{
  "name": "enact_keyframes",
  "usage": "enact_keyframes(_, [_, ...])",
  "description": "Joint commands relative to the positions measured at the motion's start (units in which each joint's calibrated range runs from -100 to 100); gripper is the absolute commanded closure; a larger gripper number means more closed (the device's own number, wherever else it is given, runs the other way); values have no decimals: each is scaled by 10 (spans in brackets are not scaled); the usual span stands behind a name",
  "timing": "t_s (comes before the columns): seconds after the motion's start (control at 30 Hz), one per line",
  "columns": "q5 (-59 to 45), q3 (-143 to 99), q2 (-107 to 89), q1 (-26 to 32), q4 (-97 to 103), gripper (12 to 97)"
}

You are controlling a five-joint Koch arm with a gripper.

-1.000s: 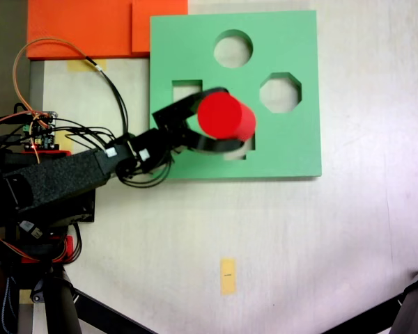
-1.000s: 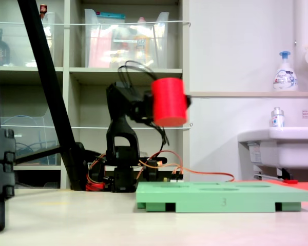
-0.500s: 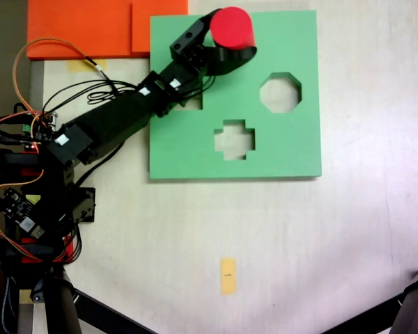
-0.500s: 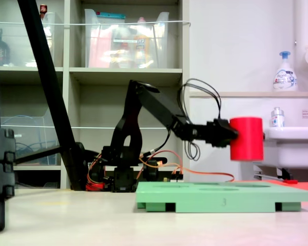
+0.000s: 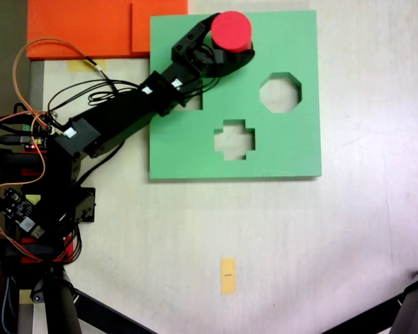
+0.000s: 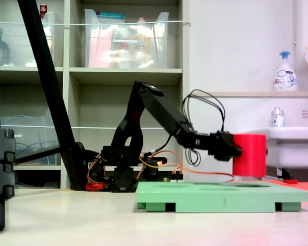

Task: Put the cylinder block into the corresponding hole

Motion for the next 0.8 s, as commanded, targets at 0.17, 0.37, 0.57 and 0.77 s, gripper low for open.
enact_keyframes(0.17, [5,19,36,9,64,669])
enact_keyframes(0.37, [5,26,68,8,69,666])
enact_keyframes(0.57, [5,58,115,8,68,666])
enact_keyframes(0.77, [5,94,145,5,67,666])
